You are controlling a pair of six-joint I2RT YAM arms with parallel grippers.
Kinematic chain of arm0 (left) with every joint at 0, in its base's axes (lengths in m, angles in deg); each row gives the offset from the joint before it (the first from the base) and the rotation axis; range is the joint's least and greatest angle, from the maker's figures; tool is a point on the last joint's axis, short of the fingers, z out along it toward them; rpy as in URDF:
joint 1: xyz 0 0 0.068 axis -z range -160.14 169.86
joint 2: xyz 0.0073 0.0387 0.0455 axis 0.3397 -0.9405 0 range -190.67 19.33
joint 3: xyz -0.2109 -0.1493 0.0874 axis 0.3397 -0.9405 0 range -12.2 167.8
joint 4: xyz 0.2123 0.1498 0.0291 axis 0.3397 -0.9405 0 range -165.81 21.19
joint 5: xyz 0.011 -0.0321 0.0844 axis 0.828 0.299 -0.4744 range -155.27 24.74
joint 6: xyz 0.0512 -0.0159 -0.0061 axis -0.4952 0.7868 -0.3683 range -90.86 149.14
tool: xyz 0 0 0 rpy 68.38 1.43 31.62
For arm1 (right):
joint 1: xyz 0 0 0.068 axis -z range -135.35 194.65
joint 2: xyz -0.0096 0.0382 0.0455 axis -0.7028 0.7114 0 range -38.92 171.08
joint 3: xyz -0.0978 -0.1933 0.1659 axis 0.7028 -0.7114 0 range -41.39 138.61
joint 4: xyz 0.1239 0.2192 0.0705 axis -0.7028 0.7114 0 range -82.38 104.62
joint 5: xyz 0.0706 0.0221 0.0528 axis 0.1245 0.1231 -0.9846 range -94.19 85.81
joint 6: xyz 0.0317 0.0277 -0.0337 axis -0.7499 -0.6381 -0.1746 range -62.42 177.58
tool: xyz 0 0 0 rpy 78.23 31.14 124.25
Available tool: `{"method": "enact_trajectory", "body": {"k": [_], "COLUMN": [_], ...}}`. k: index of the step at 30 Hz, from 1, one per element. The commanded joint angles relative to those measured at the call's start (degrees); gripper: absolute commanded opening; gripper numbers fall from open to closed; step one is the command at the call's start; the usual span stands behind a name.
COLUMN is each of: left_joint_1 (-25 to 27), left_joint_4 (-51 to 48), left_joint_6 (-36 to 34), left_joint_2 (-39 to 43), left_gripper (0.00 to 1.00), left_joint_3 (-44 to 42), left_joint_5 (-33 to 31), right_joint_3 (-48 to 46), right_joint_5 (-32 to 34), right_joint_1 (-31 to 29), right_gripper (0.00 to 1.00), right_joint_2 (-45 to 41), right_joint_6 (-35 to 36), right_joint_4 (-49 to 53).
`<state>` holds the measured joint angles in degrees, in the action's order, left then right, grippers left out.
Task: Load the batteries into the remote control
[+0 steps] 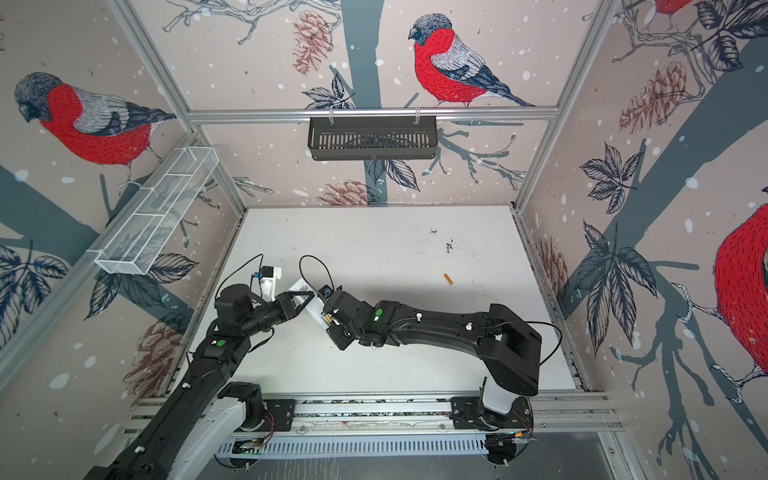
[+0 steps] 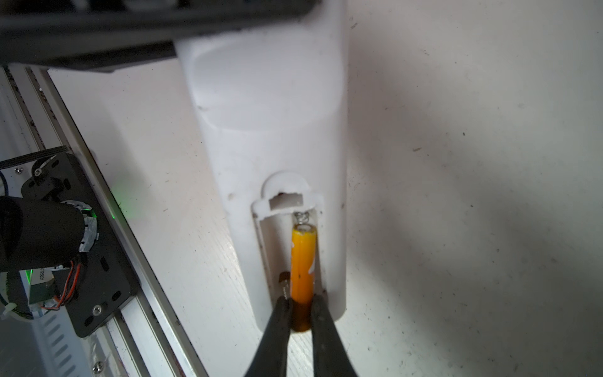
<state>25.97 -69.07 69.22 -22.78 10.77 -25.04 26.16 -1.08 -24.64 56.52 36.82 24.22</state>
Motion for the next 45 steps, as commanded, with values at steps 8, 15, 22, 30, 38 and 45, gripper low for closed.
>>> {"method": "enact_trajectory", "body": {"k": [8,15,22,30,38,45], "left_joint_1": [-0.31,-0.30,-0.31,-0.31,-0.31,-0.30], "left_joint_4": [2.12,2.10,2.42,3.24,4.21,3.94], "left_joint_6": [-0.52,-0.59,-0.39,0.13,0.54,0.36], "left_joint_2": [0.01,0.05,0.26,0.07,-0.29,-0.25], "left_gripper": [0.00,0.00,0.00,0.00,0.00,0.00], "left_joint_3": [0.25,0.32,0.27,0.24,0.10,0.06], "left_joint_5": [0.20,0.23,1.20,3.34,4.95,3.72], "right_joint_3": [-0.55,-0.95,-0.77,-0.24,0.80,1.03], "right_joint_5": [0.93,1.04,0.95,1.28,1.03,0.55], "right_joint_1": [-0.26,-0.24,-0.26,0.32,0.72,0.03], "right_gripper": [0.19,0.19,0.16,0.13,0.13,0.13], "right_joint_2": [-0.36,-0.78,-0.35,0.19,0.87,1.20], "right_joint_6": [-0.29,-0.46,-0.21,-0.34,0.30,1.03], "right_joint_4": [0.73,0.45,0.10,-0.47,-0.19,0.74]}}
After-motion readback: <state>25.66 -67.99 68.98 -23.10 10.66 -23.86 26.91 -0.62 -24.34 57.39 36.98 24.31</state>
